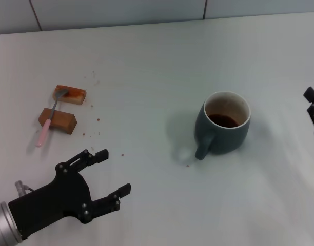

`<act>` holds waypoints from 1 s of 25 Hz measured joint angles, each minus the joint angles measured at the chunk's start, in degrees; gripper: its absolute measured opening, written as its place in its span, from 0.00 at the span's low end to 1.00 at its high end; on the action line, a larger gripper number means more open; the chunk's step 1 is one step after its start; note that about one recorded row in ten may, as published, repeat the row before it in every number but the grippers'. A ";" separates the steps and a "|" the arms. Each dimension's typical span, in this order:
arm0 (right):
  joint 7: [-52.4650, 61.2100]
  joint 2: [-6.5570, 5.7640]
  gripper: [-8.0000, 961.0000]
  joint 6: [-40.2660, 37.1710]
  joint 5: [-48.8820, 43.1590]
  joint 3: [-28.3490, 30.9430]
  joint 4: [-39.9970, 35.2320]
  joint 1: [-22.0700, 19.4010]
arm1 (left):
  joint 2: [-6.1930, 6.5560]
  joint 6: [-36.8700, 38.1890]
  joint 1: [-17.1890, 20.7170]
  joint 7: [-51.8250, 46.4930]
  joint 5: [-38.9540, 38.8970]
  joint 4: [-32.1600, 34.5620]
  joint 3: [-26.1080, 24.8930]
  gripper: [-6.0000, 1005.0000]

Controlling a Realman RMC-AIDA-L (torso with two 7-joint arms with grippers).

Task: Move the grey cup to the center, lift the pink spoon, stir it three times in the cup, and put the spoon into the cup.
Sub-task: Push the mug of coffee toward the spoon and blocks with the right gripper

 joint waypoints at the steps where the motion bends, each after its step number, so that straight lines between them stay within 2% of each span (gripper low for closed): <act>1: -0.95 0.00 0.36 0.79 0.00 0.06 0.75 0.34 | 0.00 0.01 -0.03 0.00 0.00 -0.01 0.00 0.82; 6: -2.79 0.07 0.24 5.90 -0.59 -0.96 3.51 2.41 | 0.00 0.05 -0.17 0.01 0.00 -0.17 0.00 0.82; 15: -8.41 0.09 0.01 10.23 -2.27 -2.93 9.14 6.31 | -0.09 0.07 -0.26 0.98 -0.79 -0.35 0.61 0.81; 25: -8.46 0.24 0.01 13.01 -3.58 -3.39 13.87 10.21 | -0.09 0.11 -0.38 1.06 -0.89 -0.70 0.70 0.81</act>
